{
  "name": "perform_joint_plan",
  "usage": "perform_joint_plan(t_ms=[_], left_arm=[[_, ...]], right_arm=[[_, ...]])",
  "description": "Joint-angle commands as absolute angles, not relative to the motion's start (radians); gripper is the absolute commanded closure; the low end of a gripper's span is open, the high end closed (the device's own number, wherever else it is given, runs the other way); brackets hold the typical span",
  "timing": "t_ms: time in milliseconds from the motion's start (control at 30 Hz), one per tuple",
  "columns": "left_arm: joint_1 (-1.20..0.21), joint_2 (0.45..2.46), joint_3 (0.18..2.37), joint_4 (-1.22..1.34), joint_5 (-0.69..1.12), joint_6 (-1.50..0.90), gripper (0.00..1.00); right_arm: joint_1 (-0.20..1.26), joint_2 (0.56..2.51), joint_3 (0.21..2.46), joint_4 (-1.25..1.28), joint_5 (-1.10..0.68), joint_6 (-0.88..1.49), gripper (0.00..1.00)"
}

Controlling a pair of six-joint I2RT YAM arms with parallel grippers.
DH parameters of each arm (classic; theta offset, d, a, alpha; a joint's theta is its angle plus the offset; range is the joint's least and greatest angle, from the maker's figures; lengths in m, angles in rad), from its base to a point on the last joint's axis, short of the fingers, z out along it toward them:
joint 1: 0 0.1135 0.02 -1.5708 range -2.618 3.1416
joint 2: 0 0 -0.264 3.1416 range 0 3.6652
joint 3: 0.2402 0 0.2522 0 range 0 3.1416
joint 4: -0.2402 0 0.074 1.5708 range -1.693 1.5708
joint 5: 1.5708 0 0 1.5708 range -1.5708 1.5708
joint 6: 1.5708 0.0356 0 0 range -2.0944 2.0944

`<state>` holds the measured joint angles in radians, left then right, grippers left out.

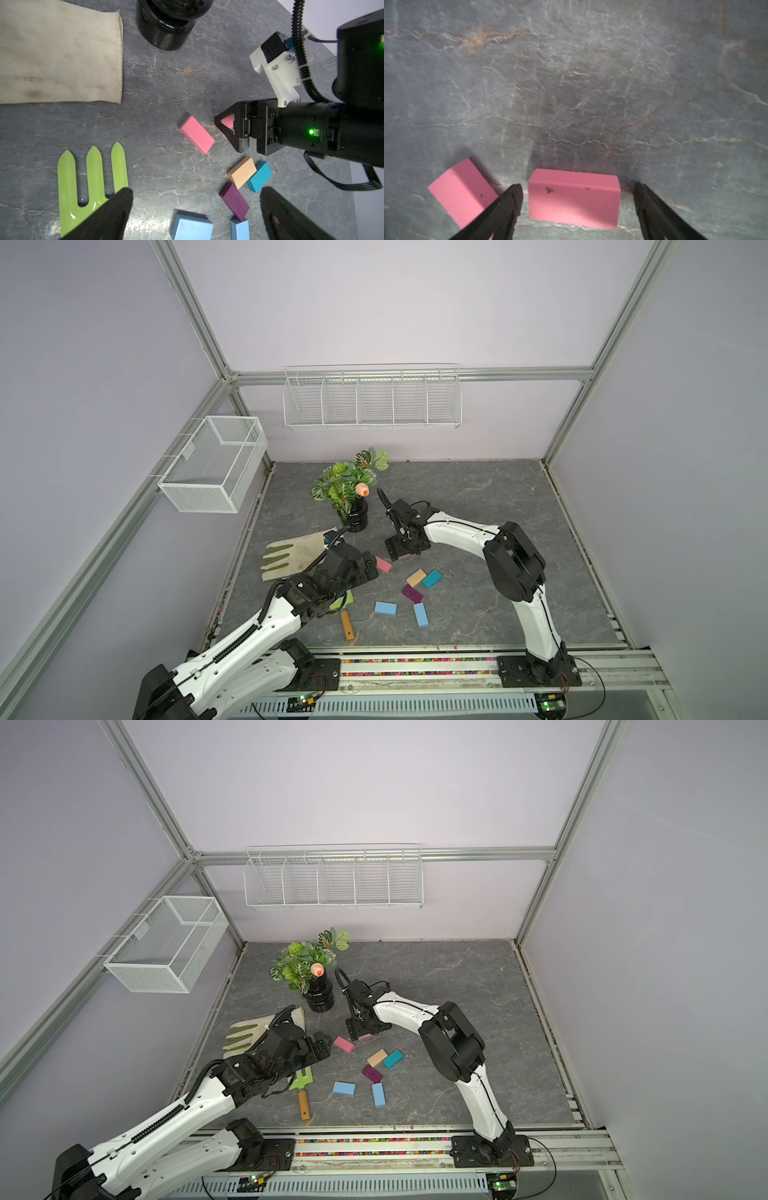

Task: Assemble the number 8 with building blocks
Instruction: Move the building block to the center of the board.

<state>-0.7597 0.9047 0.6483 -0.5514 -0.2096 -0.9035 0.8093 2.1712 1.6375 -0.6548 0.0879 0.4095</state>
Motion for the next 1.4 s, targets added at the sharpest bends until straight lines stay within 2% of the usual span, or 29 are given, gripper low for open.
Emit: perform_joint_plan(t_ms=[0,100,200,267,433,533,733,1000,1300,1367], left_arm=[[-0.762,0.891,0.637,-0.561,-0.232,-0.897,0.0],[-0.762,0.891,0.635,-0.563,-0.232,-0.899,0.0],[-0.762,0.887,0.635,-0.563,-0.233,-0.901,0.0],[-0.762,0.885,0.635,-0.561,-0.235,-0.9,0.0],[-0.762,0.892,0.637,-0.559,-0.233,-0.9,0.0],[-0.762,0.889,0.635,-0.561,-0.234,-0.9,0.0],[-0.762,0.891,0.635,-0.556,-0.234,-0.896,0.0],[-0.762,0.897,0.634,-0.551,-0.232,-0.901,0.0],[-0.762,0.899,0.634,-0.549,-0.236,-0.901,0.0],[-0.762,0.898,0.634,-0.551,-0.241,-0.904,0.0]], right_arm=[[0.81,2.212,1.649,-0.698,0.111,0.437,0.17],[0.811,2.232,1.667,-0.717,0.117,0.446,0.34],[0.816,2.232,1.666,-0.725,0.139,0.458,0.41],[0.816,2.225,1.66,-0.733,0.17,0.472,0.53],[0.786,2.17,1.631,-0.755,0.266,0.531,0.63],[0.745,2.114,1.591,-0.745,0.276,0.557,0.66],[0.679,2.069,1.543,-0.71,0.232,0.546,0.65],[0.623,2.119,1.59,-0.692,0.142,0.54,0.64],[0.612,2.196,1.628,-0.688,0.118,0.532,0.55],[0.61,2.206,1.627,-0.682,0.116,0.531,0.5]])
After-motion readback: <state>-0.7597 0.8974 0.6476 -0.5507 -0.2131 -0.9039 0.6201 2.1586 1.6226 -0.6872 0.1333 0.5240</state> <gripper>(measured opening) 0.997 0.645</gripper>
